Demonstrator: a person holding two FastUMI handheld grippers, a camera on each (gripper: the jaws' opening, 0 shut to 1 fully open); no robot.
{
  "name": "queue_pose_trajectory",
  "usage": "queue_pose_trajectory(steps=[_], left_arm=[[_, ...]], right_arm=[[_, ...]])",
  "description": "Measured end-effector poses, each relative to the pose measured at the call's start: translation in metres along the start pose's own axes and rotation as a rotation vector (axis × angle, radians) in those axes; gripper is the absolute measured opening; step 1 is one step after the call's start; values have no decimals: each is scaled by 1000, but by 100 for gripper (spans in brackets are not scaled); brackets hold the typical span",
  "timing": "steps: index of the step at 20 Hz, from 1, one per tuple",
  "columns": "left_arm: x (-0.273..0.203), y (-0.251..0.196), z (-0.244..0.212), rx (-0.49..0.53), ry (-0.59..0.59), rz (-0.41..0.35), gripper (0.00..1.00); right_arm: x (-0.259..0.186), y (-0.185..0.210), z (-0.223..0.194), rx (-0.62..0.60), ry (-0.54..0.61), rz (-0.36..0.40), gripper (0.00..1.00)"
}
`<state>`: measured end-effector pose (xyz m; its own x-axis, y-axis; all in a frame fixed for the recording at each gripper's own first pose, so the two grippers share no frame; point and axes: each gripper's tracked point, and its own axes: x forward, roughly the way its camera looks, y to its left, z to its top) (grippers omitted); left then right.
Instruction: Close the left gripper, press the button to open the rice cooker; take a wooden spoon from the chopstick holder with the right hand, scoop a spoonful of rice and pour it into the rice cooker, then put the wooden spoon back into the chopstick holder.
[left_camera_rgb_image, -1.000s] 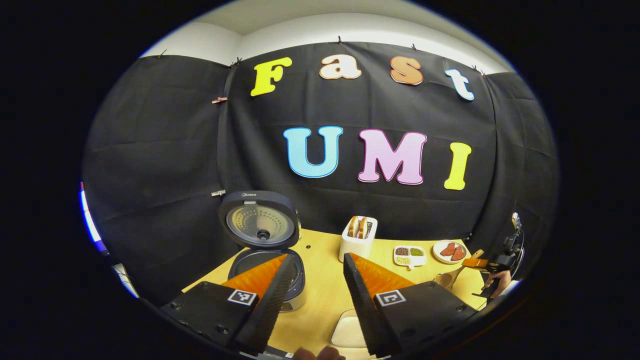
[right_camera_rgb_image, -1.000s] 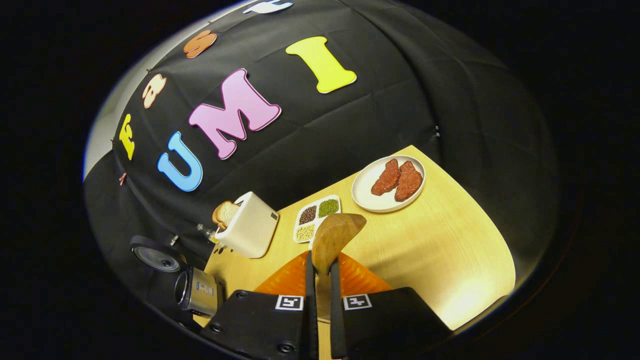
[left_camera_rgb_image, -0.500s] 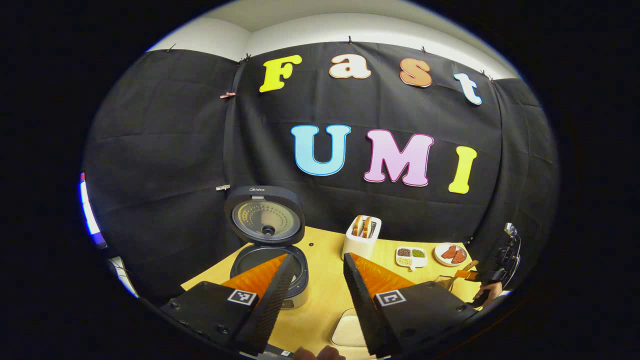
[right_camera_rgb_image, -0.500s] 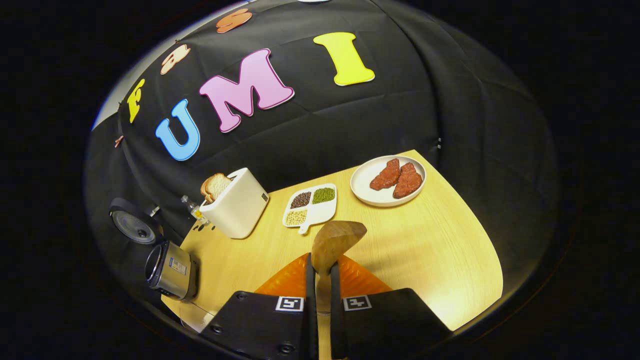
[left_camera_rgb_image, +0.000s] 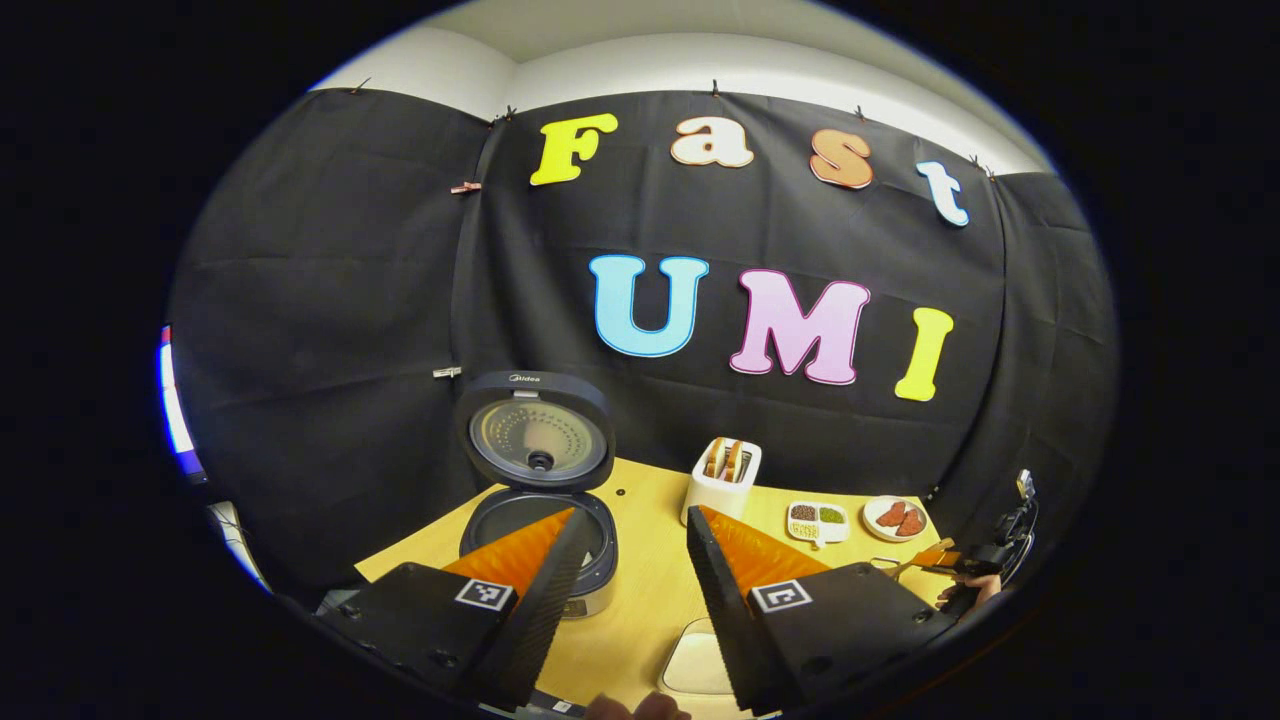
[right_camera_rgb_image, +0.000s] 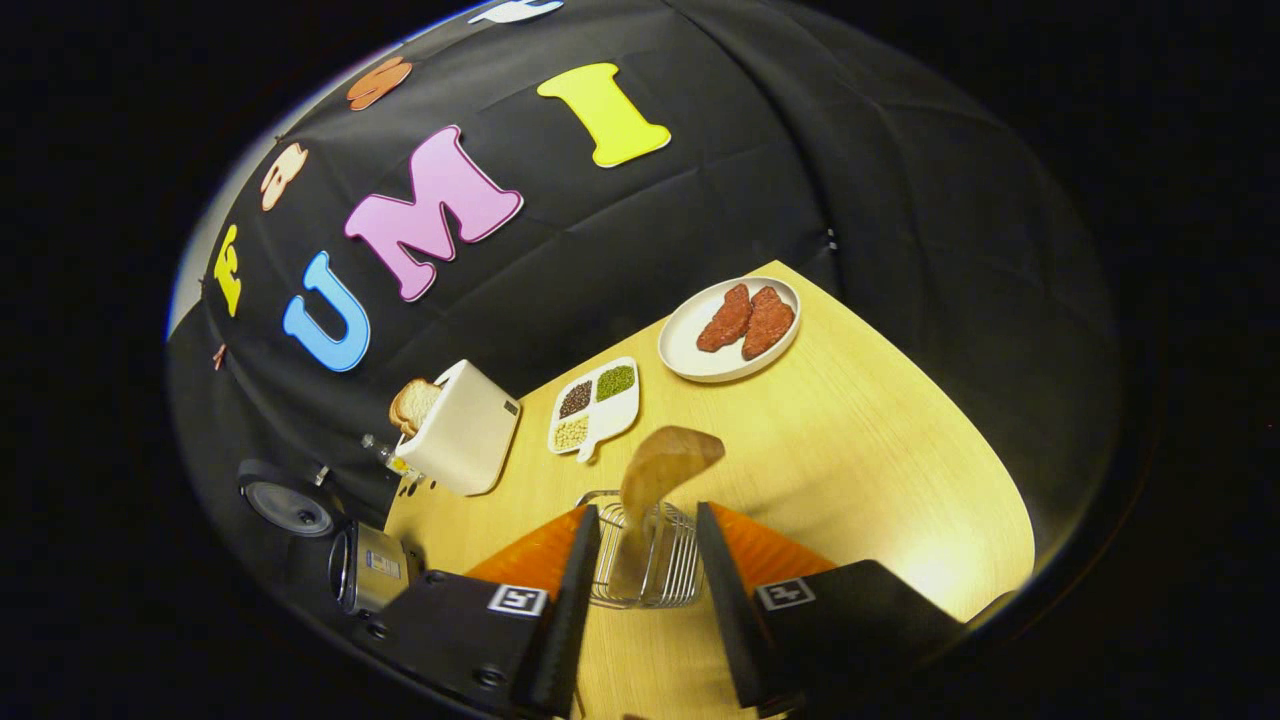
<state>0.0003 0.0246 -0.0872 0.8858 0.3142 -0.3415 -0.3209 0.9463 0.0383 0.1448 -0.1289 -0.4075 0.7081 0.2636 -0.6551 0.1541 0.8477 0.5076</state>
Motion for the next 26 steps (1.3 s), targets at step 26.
queue_pose_trajectory(steps=[26], left_arm=[[144, 145, 101, -199, -229, -205, 71]], right_arm=[[-199, 309, -68, -258, -279, 100, 97]])
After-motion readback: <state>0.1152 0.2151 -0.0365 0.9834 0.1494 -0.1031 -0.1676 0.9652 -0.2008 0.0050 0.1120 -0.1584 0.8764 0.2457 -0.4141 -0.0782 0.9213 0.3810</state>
